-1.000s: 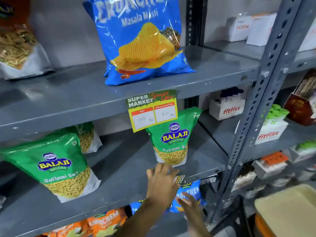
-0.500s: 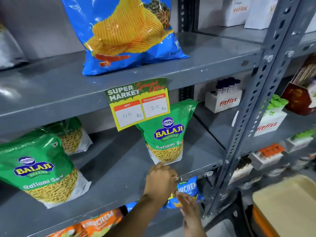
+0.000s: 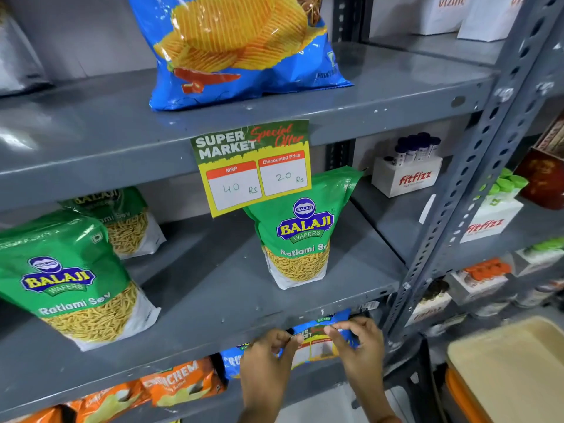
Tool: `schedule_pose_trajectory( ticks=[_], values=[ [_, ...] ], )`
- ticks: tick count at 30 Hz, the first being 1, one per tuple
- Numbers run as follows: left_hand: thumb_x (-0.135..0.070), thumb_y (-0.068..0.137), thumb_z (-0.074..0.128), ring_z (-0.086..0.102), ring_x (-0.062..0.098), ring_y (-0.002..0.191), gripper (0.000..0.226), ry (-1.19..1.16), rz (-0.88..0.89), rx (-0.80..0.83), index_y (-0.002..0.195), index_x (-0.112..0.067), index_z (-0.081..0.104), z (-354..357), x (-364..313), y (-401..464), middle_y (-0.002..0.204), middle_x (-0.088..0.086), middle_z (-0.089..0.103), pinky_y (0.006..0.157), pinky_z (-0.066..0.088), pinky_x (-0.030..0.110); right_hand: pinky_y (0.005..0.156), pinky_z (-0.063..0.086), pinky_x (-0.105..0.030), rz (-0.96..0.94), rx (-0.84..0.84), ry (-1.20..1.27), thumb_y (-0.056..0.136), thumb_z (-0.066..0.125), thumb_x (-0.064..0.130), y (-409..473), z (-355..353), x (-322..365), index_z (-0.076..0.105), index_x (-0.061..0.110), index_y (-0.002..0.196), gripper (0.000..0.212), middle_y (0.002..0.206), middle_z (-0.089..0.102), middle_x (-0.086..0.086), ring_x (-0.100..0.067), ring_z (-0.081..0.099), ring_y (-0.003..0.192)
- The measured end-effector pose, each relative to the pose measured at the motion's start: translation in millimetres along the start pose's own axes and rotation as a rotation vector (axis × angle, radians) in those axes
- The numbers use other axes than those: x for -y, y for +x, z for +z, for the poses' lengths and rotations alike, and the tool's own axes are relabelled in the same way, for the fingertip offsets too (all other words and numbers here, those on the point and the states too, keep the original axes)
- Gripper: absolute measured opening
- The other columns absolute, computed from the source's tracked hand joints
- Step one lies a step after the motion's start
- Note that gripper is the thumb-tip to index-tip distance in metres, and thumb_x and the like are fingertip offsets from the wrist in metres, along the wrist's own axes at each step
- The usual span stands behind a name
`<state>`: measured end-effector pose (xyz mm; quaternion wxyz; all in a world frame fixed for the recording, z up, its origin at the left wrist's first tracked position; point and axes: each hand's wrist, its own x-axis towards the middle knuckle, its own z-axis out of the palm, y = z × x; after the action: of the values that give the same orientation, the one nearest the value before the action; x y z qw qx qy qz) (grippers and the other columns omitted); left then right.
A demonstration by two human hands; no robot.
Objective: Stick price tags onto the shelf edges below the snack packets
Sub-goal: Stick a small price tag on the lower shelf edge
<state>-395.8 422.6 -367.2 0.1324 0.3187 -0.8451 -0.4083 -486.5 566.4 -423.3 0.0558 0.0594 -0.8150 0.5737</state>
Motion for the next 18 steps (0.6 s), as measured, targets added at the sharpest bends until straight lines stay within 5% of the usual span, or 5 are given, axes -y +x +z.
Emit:
schedule_pose_trajectory(
  ticks=[4,11,18],
  values=[
    [-0.053,0.072,0.071,0.064,0.006,0.07,0.03,0.074,-0.094,-0.001,0.05,-0.041,0.056,9.8,13.6,-3.7,0.065,-0.015,0.07,0.064,0.048,0.025,0.075,0.043,-0.038,-0.031,0.038,-0.173,0.064,0.087,0.025,-2.7,0.2,-9.7,0.071,0.036,0.067,0.02,0.088,0.058,0.006,-0.023,0.053,0.087],
    [-0.043,0.077,0.071,0.065,0.009,0.066,0.014,0.049,-0.015,-0.11,0.071,-0.03,0.072,7.2,6.5,2.5,0.068,-0.011,0.073,0.062,0.05,0.028,0.079,0.039,-0.032,-0.087,-0.063,-0.221,0.068,0.074,0.04,2.3,1.9,5.3,0.073,0.034,0.072,0.007,0.094,0.054,0.009,-0.019,0.049,0.092],
    [-0.051,0.079,0.066,0.067,0.014,0.07,0.025,0.121,0.028,-0.164,0.076,-0.027,0.074,1.8,-0.3,18.0,0.072,-0.007,0.075,0.06,0.047,0.026,0.086,0.041,-0.051,-0.054,-0.048,-0.242,0.071,0.081,0.029,9.8,7.6,25.7,0.071,0.035,0.071,0.012,0.098,0.053,0.003,-0.022,0.046,0.099]
  ],
)
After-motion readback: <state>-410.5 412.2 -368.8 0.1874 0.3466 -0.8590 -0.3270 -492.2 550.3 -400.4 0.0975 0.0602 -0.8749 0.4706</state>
